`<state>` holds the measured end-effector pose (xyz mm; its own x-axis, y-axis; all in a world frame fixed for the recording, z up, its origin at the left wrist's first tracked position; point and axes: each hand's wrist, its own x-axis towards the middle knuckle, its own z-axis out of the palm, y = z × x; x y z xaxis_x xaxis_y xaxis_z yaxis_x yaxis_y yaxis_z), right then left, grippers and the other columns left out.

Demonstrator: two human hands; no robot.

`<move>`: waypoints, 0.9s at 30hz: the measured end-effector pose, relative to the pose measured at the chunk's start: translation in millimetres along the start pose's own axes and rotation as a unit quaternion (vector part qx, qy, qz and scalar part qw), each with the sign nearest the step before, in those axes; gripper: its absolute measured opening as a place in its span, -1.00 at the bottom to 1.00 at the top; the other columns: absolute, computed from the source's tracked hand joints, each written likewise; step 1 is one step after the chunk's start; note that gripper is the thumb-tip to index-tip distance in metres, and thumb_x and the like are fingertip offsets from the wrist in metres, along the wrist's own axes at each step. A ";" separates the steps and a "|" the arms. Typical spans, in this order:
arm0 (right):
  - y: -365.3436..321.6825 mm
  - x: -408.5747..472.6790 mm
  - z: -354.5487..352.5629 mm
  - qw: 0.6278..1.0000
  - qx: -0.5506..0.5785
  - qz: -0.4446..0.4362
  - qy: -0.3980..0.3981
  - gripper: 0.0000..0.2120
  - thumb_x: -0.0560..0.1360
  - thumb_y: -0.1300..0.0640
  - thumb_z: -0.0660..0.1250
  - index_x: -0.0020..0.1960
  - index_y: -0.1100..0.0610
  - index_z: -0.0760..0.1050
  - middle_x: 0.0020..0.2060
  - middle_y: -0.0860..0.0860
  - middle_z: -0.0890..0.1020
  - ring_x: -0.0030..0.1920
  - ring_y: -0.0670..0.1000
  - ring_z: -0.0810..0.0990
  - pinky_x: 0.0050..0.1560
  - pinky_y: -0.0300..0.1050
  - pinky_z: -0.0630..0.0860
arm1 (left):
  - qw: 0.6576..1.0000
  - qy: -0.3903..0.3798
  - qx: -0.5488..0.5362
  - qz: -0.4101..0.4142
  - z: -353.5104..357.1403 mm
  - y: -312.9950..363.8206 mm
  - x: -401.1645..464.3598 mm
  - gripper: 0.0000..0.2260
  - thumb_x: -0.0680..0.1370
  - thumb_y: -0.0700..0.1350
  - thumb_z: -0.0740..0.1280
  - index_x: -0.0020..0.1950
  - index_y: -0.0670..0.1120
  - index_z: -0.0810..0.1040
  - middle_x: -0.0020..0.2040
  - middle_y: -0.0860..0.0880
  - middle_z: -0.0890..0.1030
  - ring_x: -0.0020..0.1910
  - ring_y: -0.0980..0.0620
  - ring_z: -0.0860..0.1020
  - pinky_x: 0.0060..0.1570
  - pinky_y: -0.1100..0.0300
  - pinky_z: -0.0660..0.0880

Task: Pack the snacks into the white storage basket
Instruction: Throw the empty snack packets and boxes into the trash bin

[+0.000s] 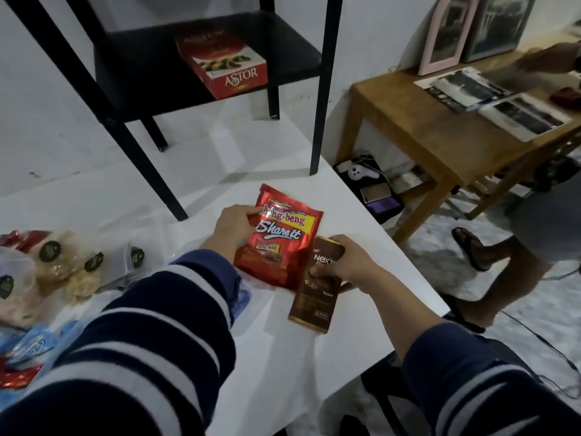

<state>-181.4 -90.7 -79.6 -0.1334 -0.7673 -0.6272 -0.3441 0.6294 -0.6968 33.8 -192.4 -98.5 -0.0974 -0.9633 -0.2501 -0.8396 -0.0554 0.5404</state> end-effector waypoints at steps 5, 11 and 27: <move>-12.7 -5.3 -25.7 0.997 0.063 -0.039 0.010 -0.50 0.34 0.33 0.51 0.17 0.03 0.43 0.08 0.10 0.56 0.07 0.13 0.56 0.03 0.22 0.60 | 0.993 0.075 -0.090 0.010 -24.8 25.1 -19.2 -0.56 0.52 -0.26 0.35 0.38 0.02 0.48 0.28 -0.08 0.56 0.18 -0.07 0.57 0.16 0.17 0.46; -36.2 -34.6 -56.1 0.991 0.056 -0.113 -0.044 -0.60 0.42 0.32 0.46 0.21 0.09 0.50 -0.14 0.10 0.53 -0.26 0.06 0.47 -0.27 -0.06 0.60 | 0.969 0.185 -0.165 -0.022 -47.4 39.1 -76.0 -0.56 0.50 -0.29 0.36 0.34 0.03 0.52 0.22 -0.06 0.61 0.12 -0.04 0.60 0.12 0.19 0.52; -94.8 -177.0 61.8 0.887 -0.027 -0.367 -0.279 -0.52 0.41 0.25 0.47 0.27 -0.03 0.48 0.06 0.03 0.55 0.01 0.04 0.57 -0.20 -0.11 0.62 | 0.773 0.452 -0.409 -0.173 -97.0 -21.2 -361.7 -0.48 0.49 -0.39 0.37 0.40 -0.05 0.44 0.14 -0.04 0.55 0.09 -0.07 0.57 0.11 -0.04 0.56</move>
<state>-67.7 -6.9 76.0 0.6204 -0.7782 -0.0970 -0.1946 -0.0329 -0.9803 138.8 131.8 58.4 0.7821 -0.6224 -0.0294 -0.0769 -0.1431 0.9867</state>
